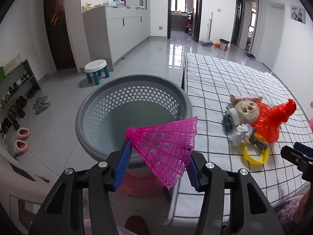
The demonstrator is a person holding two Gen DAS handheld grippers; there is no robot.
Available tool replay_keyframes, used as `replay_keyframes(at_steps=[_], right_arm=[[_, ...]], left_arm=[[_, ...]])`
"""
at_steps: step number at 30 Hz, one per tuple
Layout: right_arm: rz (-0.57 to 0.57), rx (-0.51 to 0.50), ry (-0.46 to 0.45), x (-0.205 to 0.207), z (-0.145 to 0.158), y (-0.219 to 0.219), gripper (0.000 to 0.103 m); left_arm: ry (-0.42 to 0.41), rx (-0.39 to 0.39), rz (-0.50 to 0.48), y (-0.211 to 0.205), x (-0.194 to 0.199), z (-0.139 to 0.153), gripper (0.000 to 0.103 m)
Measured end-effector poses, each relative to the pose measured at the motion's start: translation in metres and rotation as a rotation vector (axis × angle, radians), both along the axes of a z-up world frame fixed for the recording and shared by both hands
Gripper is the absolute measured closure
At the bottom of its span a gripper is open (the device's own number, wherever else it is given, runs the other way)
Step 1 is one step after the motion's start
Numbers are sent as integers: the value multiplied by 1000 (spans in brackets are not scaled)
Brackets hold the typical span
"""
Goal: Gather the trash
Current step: 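Lift the pink shuttlecock with the left tool toward the grey basket, then grasp the grey cloth strip inside the yellow ring with the right tool while the left tool holds the shuttlecock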
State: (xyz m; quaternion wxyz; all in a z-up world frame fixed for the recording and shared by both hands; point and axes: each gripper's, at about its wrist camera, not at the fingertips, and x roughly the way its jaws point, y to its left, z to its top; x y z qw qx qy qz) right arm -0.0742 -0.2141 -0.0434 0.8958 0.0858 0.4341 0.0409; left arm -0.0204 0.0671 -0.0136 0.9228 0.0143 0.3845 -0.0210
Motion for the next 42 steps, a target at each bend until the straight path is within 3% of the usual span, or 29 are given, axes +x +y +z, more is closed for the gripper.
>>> replay_keyframes(at_steps=[14, 21, 25, 27, 29, 42], right_arm=[[128, -146, -17, 26, 0, 24, 9], [165, -156, 22, 37, -13, 28, 10], [185, -174, 49, 40, -21, 28, 43], [194, -177, 57, 40, -25, 27, 48], [205, -185, 59, 41, -26, 28, 61], [272, -238, 66, 57, -34, 44, 69]], left_arm=[[24, 8, 11, 12, 25, -12, 52], [53, -4, -3, 7, 29, -25, 52], [56, -9, -13, 4, 30, -27, 52], [55, -8, -17, 2, 30, -28, 52], [57, -8, -22, 0, 30, -28, 52], [63, -2, -32, -4, 30, -31, 52]])
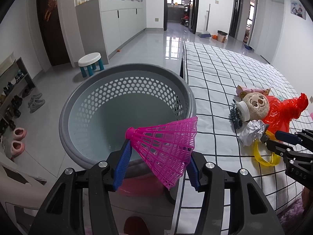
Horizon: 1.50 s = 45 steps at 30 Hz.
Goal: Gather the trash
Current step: 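Grasp the grey cloth strip inside the yellow ring with the right tool while the left tool holds the shuttlecock, then carry the shuttlecock and grey strip over the basket with both tools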
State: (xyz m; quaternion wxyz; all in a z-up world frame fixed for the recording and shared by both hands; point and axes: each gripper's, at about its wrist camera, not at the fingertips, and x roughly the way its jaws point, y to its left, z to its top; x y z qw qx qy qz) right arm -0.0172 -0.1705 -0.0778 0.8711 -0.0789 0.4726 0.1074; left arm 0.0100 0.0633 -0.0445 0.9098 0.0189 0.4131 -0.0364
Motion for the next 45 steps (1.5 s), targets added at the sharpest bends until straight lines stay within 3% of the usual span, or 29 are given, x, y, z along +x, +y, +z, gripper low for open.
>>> replay_keyframes(at_steps=[13, 21, 23, 36, 45], right_arm=[[21, -60, 29, 13, -13, 9, 85], [-11, -13, 5, 6, -1, 1, 90], [-25, 6, -5, 3, 4, -3, 96], [-55, 84, -55, -12, 35, 7, 96], [14, 170, -121, 9, 73, 54, 96]], left_arm=[[4, -1, -1, -3, 1, -2, 52], [0, -4, 3, -2, 0, -2, 52], [-3, -5, 5, -2, -1, -2, 52], [-29, -20, 28, 16, -8, 12, 52], [-41, -9, 67, 42, 3, 27, 52]])
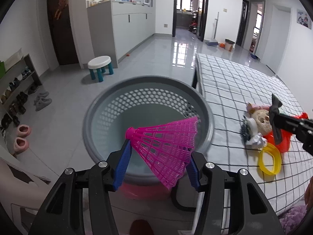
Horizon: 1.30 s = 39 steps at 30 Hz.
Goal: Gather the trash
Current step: 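Carry the shuttlecock and grey strip over the basket with both tools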
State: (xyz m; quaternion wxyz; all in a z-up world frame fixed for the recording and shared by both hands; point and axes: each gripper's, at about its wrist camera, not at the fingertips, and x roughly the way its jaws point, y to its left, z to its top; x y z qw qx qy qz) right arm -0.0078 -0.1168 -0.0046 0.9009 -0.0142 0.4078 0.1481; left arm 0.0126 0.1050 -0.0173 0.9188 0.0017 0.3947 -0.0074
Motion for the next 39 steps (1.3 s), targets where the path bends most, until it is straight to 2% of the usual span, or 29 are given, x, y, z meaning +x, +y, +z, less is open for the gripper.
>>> replay_keyframes(at_steps=[9, 13, 18, 27, 39], right_arm=[[95, 30, 7, 39, 4, 61, 96], [119, 41, 26, 59, -3, 85, 96], [131, 50, 62, 75, -22, 105, 96], [138, 68, 130, 91, -50, 116, 96], [137, 70, 151, 92, -57, 113, 96]], left_arm=[[-6, 29, 92, 51, 27, 7, 52], [17, 8, 137, 73, 39, 2, 52], [36, 29, 162, 84, 49, -9, 52], [99, 33, 146, 88, 62, -28, 52], [127, 7, 136, 82, 71, -35, 46]])
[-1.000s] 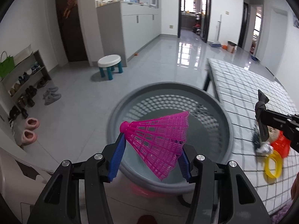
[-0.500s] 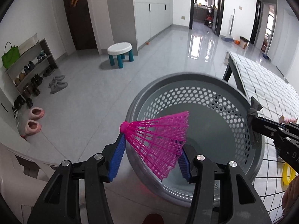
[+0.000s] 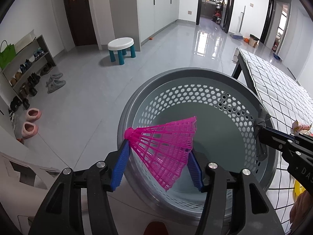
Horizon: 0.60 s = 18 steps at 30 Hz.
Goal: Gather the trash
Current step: 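Carry the shuttlecock and grey strip over the basket with both tools, then open both tools to drop the shuttlecock and strip into the basket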
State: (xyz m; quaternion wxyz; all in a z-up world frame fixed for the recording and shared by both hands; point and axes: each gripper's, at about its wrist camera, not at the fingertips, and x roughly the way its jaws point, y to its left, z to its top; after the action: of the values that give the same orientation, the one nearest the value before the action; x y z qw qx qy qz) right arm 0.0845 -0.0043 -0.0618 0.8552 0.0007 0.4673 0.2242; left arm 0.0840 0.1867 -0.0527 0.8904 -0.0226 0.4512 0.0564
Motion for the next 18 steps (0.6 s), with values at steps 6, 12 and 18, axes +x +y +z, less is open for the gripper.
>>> replay_keyframes(at_steps=[6, 12, 18], right_arm=[[-18, 10, -2, 1, 2, -4, 92], [-28, 1, -30, -1, 5, -8, 68], [-34, 6, -28, -2, 5, -9, 67]], left_arm=[[5, -2, -3, -2, 1, -1, 42], [3, -14, 16, 2, 1, -1, 33], [2, -11, 24, 1, 2, -1, 31]])
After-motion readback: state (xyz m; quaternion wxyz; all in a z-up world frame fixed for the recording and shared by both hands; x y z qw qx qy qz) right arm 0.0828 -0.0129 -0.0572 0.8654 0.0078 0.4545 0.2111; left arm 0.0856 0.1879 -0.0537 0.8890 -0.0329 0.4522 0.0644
